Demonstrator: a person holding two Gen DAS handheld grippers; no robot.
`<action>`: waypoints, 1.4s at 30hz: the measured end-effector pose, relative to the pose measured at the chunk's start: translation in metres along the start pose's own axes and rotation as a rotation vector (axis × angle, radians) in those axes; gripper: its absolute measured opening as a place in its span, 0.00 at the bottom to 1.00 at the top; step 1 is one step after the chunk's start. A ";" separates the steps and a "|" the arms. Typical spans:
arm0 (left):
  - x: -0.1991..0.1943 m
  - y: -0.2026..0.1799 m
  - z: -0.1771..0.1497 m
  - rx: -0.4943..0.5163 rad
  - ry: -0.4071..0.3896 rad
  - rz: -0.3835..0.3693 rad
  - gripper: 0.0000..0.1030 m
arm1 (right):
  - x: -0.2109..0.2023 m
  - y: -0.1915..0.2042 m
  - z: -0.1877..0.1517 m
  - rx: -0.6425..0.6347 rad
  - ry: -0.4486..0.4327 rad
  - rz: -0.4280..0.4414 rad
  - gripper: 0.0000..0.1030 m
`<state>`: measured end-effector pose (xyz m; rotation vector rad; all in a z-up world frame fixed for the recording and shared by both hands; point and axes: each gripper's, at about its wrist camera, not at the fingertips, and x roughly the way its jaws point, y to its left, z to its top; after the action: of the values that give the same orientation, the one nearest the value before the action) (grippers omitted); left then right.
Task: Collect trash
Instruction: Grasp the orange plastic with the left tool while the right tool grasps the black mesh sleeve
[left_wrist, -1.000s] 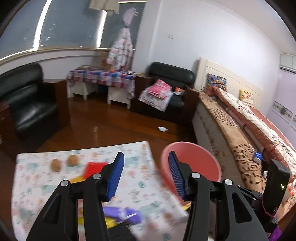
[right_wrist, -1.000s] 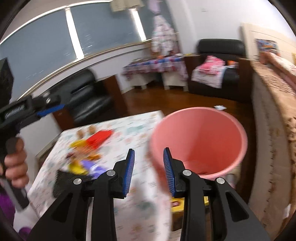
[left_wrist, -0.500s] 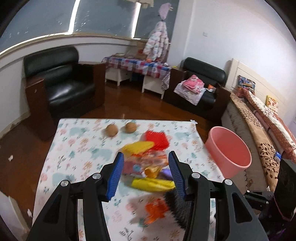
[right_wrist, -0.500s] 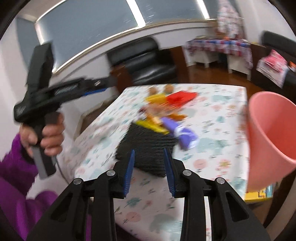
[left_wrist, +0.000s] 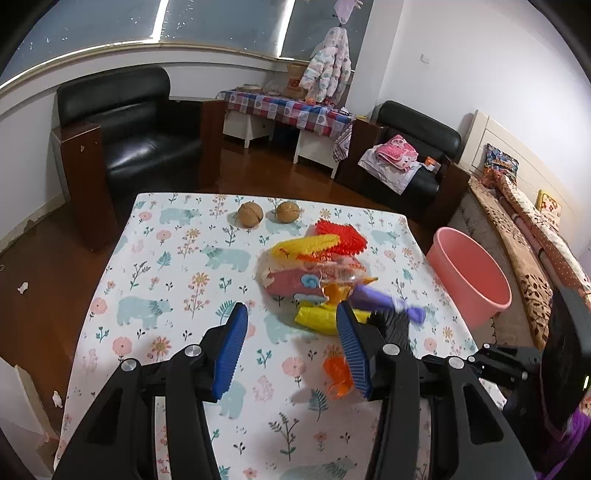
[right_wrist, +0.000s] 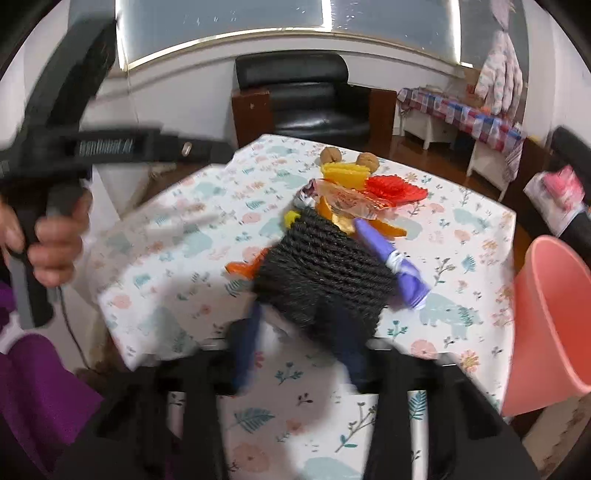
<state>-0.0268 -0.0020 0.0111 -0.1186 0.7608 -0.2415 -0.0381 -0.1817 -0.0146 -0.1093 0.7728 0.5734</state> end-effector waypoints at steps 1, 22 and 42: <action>0.000 0.000 -0.002 0.004 0.006 -0.005 0.48 | -0.002 -0.003 0.000 0.013 -0.009 0.001 0.14; 0.049 -0.051 -0.032 0.095 0.216 -0.164 0.48 | -0.076 -0.066 0.019 0.324 -0.269 0.045 0.09; 0.038 -0.067 -0.019 0.130 0.163 -0.144 0.26 | -0.079 -0.086 0.002 0.384 -0.301 0.009 0.09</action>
<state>-0.0250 -0.0768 -0.0152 -0.0303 0.8975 -0.4410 -0.0370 -0.2893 0.0317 0.3281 0.5775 0.4285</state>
